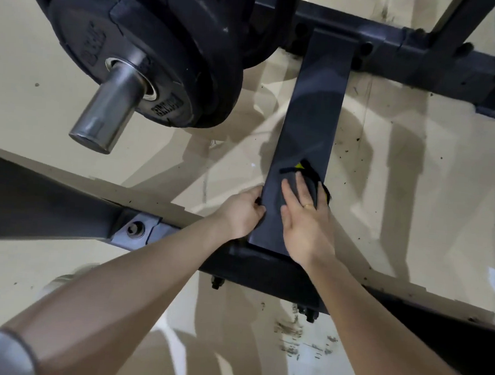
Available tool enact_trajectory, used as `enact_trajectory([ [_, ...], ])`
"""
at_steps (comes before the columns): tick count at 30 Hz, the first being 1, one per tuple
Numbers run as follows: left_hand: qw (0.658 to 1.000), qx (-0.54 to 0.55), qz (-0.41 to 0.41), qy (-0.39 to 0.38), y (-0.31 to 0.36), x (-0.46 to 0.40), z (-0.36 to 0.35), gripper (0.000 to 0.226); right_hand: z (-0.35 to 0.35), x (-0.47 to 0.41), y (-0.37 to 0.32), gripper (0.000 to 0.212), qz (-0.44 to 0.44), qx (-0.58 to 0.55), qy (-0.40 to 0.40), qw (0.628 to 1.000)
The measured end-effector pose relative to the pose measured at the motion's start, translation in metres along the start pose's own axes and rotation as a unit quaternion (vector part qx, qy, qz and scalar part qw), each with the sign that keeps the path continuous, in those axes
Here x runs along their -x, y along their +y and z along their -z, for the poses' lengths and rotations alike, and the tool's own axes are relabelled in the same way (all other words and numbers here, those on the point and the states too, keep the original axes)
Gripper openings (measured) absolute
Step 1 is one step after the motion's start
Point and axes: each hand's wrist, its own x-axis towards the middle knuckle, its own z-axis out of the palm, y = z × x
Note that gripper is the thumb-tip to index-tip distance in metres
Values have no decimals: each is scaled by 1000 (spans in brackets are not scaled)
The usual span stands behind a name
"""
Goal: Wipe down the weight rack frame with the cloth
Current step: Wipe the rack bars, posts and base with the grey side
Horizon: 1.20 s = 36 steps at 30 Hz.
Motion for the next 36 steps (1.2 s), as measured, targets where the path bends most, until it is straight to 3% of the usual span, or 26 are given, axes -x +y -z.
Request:
enact_trajectory([
  [4,993,115,13,-9,-3,1,4,41,5,-62,14,51,-14,20,26,999],
  [7,990,141,25,-20,-1,0,8,47,5,-43,2,50,-27,-9,24,999],
  [11,989,145,27,-4,-2,-1,12,50,2,6,-13,47,91,-20,38,995],
  [16,987,161,-3,-5,-4,2,17,39,19,-71,-23,40,108,73,19,991],
  [18,997,76,-10,-8,-2,1,17,32,19,-81,-31,35,127,100,8,987],
  [20,995,-94,-21,-33,5,2,25,30,13,-70,-30,24,209,116,12,971],
  [22,988,-139,-21,-61,5,-1,35,32,12,-57,-19,14,280,100,22,955],
  [24,993,-96,-9,-66,2,-5,41,35,15,-71,-11,26,289,115,12,950],
  [26,998,-40,17,-56,0,-9,42,43,24,-102,-13,41,244,85,42,965],
  [28,998,-52,19,-40,0,-15,41,49,32,-124,-17,50,169,53,45,983],
  [30,996,-85,8,-12,5,-23,42,49,24,-118,-19,45,116,37,49,991],
  [34,999,28,-1,38,25,-43,48,26,13,-70,-15,46,190,24,117,974],
  [36,991,105,29,79,28,-57,48,18,21,-90,-8,47,218,50,116,968],
])
